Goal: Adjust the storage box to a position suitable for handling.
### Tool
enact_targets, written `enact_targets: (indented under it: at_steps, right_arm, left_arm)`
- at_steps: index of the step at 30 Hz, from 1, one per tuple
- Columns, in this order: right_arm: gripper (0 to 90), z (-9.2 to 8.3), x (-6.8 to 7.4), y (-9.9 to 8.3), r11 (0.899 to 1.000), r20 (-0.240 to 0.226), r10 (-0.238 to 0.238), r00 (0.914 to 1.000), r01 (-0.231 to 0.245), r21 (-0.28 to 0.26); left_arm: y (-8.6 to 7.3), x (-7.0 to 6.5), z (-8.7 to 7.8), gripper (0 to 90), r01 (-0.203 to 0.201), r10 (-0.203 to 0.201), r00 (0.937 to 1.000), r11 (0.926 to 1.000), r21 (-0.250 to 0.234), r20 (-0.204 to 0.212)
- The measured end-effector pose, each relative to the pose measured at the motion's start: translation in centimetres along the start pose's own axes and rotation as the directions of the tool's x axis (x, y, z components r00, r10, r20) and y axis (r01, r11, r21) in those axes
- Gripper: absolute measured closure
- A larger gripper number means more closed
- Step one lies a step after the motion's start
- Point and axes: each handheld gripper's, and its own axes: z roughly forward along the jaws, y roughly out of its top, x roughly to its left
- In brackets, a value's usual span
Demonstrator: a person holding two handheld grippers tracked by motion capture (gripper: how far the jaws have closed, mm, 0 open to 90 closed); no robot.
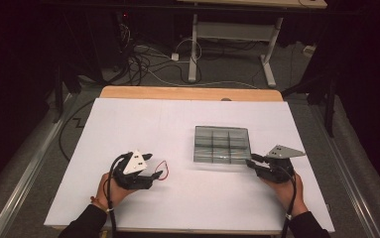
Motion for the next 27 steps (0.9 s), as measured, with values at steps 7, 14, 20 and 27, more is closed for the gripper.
enact_targets:
  at_steps: [7,14,20,27]
  right_arm:
    - [65.2,0.0,0.0,0.0,1.000,-0.001,-0.005,1.0000,0.005,0.001]
    - [65.2,0.0,-0.1,0.0,1.000,-0.003,-0.005,1.0000,0.005,-0.001]
    - [65.2,0.0,-0.1,0.0,1.000,-0.004,-0.005,1.0000,0.005,-0.001]
    - [65.2,0.0,-0.1,0.0,1.000,-0.007,-0.009,0.9999,0.009,0.000]
  left_arm:
    - [3.0,-1.0,2.9,36.2,-0.018,0.017,0.9980,0.9998,0.005,0.060]
    - [4.7,-1.1,6.1,40.7,0.007,-0.013,0.9919,0.9988,0.048,0.126]
    - [6.5,-1.4,8.5,45.3,0.034,-0.047,0.9836,0.9963,0.079,0.174]
    - [7.3,-1.0,10.0,54.9,0.063,-0.081,0.9855,0.9902,0.125,0.149]
